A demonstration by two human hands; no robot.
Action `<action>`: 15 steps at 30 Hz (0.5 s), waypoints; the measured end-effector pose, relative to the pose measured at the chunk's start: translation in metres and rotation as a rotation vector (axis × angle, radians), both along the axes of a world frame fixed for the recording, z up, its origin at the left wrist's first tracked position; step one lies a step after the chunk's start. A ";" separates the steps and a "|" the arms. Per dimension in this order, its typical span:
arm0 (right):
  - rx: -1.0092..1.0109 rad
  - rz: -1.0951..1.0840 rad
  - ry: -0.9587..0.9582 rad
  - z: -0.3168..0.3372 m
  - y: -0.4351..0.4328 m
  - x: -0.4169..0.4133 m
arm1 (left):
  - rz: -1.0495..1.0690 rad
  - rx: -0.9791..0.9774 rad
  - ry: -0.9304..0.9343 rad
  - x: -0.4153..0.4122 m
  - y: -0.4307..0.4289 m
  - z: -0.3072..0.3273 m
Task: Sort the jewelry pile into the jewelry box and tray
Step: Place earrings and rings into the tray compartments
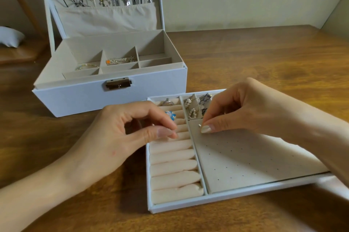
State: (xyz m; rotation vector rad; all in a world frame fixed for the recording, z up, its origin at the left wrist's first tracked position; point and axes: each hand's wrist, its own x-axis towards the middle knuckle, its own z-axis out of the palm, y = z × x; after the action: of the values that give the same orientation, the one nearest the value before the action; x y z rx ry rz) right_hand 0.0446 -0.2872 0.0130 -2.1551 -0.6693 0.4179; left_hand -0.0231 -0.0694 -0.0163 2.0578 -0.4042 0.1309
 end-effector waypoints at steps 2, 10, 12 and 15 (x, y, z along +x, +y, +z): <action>-0.020 0.008 0.004 0.001 0.002 -0.002 | 0.001 0.010 -0.008 0.000 0.000 0.001; -0.104 0.012 -0.013 -0.001 0.009 0.003 | 0.004 -0.016 0.067 -0.002 -0.005 0.010; -0.079 0.033 -0.026 0.004 0.006 0.002 | -0.003 -0.118 0.163 -0.003 -0.010 0.016; 0.138 -0.021 -0.024 0.013 -0.007 0.001 | 0.008 -0.276 0.330 -0.004 -0.015 0.023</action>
State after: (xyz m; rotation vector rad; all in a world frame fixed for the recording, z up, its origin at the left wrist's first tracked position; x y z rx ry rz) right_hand 0.0456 -0.2938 0.0258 -2.0379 -0.6692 0.3253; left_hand -0.0275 -0.0841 0.0063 1.7676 -0.1623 -0.1414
